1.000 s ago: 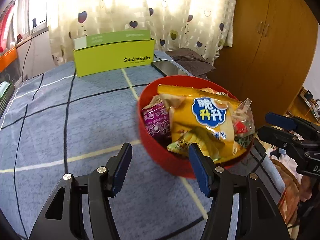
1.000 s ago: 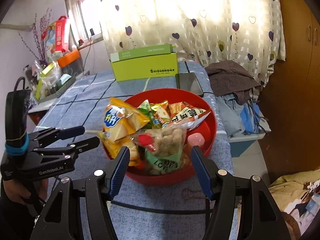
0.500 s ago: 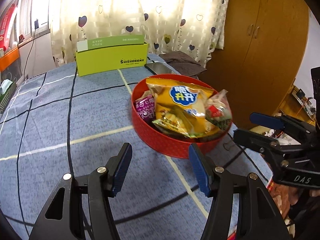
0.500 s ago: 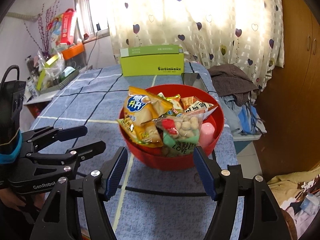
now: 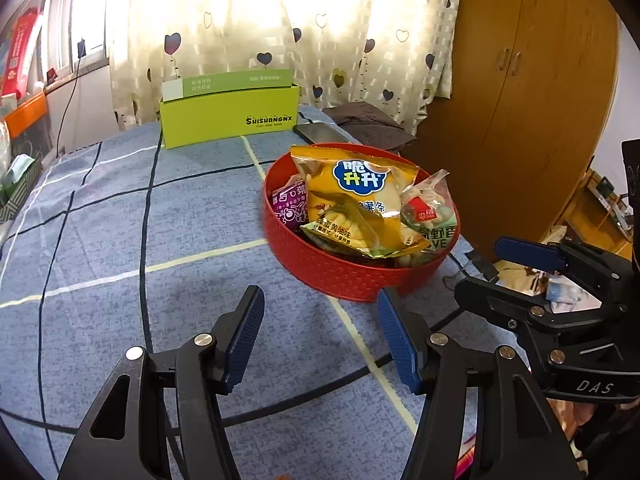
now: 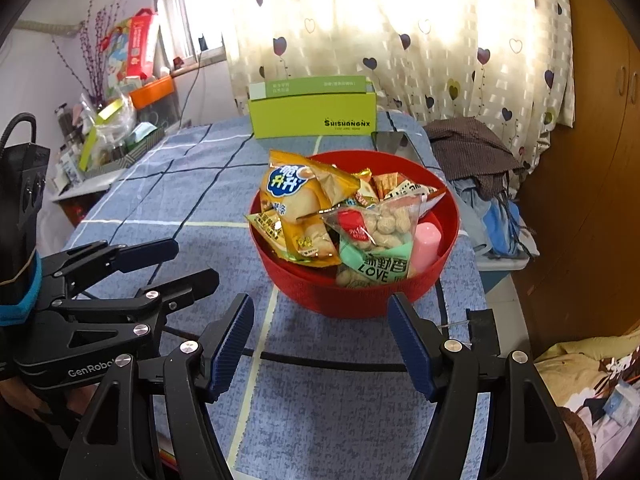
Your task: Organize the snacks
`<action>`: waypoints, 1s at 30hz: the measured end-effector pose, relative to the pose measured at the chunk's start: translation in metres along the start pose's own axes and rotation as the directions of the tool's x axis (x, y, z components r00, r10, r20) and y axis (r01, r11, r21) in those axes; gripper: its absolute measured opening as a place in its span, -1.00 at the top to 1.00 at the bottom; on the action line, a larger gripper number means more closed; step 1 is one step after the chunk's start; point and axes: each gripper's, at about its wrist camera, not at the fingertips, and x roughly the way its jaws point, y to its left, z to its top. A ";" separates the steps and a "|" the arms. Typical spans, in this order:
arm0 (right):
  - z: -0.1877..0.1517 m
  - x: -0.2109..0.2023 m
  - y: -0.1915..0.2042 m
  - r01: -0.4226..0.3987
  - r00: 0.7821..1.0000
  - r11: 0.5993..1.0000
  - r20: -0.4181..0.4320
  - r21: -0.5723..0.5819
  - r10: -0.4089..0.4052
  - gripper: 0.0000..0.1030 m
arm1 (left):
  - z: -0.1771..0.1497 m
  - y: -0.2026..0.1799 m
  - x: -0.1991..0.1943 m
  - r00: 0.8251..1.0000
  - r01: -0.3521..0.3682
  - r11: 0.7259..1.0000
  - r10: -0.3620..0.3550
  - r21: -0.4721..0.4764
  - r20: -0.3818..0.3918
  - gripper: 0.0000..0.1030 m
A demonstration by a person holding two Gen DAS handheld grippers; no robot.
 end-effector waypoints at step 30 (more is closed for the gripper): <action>-0.008 0.021 -0.005 -0.012 0.999 1.000 -0.048 0.025 0.013 -0.34 | -0.005 -0.007 0.025 0.999 -0.015 1.000 0.015 0.004 -0.048 -0.16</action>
